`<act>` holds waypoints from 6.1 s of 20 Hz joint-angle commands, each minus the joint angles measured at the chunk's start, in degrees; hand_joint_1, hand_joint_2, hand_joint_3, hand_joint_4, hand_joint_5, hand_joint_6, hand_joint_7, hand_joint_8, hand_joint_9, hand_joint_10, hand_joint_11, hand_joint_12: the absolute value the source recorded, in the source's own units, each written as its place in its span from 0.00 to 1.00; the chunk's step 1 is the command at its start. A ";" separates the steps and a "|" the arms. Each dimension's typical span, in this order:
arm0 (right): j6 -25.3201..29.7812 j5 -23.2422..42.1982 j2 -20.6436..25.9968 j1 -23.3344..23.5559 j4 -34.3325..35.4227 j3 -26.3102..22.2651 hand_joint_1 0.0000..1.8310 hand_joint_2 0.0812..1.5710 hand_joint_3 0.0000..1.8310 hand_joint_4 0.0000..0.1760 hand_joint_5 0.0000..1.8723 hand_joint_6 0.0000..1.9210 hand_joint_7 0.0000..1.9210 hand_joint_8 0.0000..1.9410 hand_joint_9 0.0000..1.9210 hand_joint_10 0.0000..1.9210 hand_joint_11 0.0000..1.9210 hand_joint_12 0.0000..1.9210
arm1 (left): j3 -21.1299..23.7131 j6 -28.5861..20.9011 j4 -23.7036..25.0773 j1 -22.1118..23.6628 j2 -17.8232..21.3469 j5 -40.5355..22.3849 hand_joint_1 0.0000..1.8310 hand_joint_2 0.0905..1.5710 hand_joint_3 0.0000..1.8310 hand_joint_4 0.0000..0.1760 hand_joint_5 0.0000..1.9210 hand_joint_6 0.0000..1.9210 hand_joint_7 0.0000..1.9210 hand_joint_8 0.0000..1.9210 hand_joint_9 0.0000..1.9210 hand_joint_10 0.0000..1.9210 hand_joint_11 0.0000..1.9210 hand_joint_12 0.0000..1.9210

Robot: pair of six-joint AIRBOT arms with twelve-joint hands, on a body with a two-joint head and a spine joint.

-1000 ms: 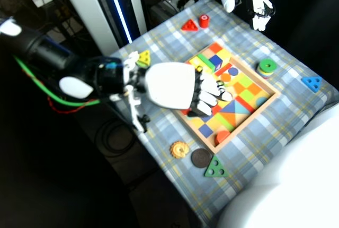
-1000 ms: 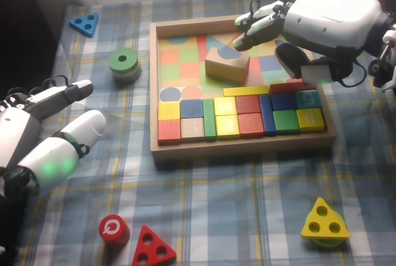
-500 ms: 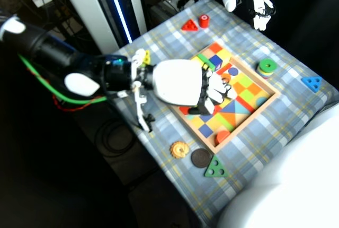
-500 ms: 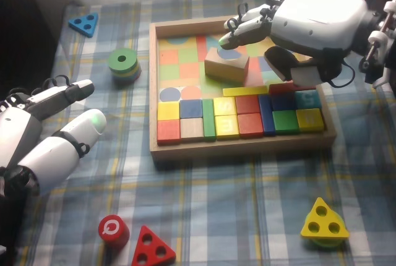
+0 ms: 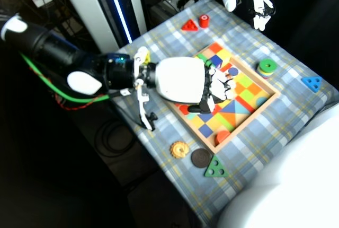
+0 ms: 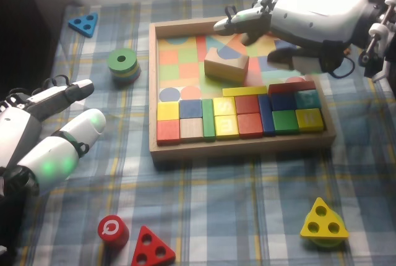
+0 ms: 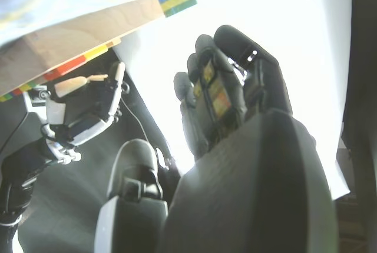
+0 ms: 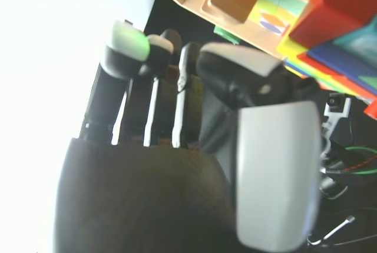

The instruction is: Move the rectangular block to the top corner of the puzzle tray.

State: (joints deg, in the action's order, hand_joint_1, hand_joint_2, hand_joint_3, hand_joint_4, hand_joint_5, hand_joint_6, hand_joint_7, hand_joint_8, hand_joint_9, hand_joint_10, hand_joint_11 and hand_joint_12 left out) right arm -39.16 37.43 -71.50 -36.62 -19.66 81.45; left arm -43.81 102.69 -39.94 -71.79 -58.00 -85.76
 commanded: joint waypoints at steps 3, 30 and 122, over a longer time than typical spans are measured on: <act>0.01 6.54 0.07 0.90 1.29 -0.10 0.84 0.74 0.01 0.00 0.29 0.00 0.63 1.00 0.74 1.00 0.77 1.00 | -0.33 -0.51 2.37 0.18 0.21 -6.74 0.07 0.82 0.00 0.00 0.26 0.00 0.25 0.00 0.24 0.00 0.00 0.66; -3.39 3.39 -0.98 1.06 -2.31 0.25 0.84 0.74 0.00 0.00 0.50 0.01 0.62 1.00 0.72 1.00 0.76 1.00 | -0.41 -1.16 2.67 0.19 0.28 -6.81 0.08 0.81 0.00 0.00 0.27 0.00 0.25 0.00 0.24 0.00 0.00 0.64; -19.65 -6.01 4.45 0.73 2.65 -2.67 0.85 0.73 0.00 0.00 0.39 0.00 0.58 1.00 0.66 1.00 0.70 1.00 | -0.06 -1.96 2.59 -0.15 0.42 -6.83 0.08 0.82 0.00 0.00 0.26 0.00 0.25 0.00 0.24 0.00 0.00 0.65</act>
State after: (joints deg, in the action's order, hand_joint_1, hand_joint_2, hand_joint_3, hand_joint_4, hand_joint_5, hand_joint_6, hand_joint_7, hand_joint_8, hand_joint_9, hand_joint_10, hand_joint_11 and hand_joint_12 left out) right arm -58.04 26.09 -67.31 -36.64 -17.74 78.48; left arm -43.79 101.25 -39.88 -72.38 -57.95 -86.06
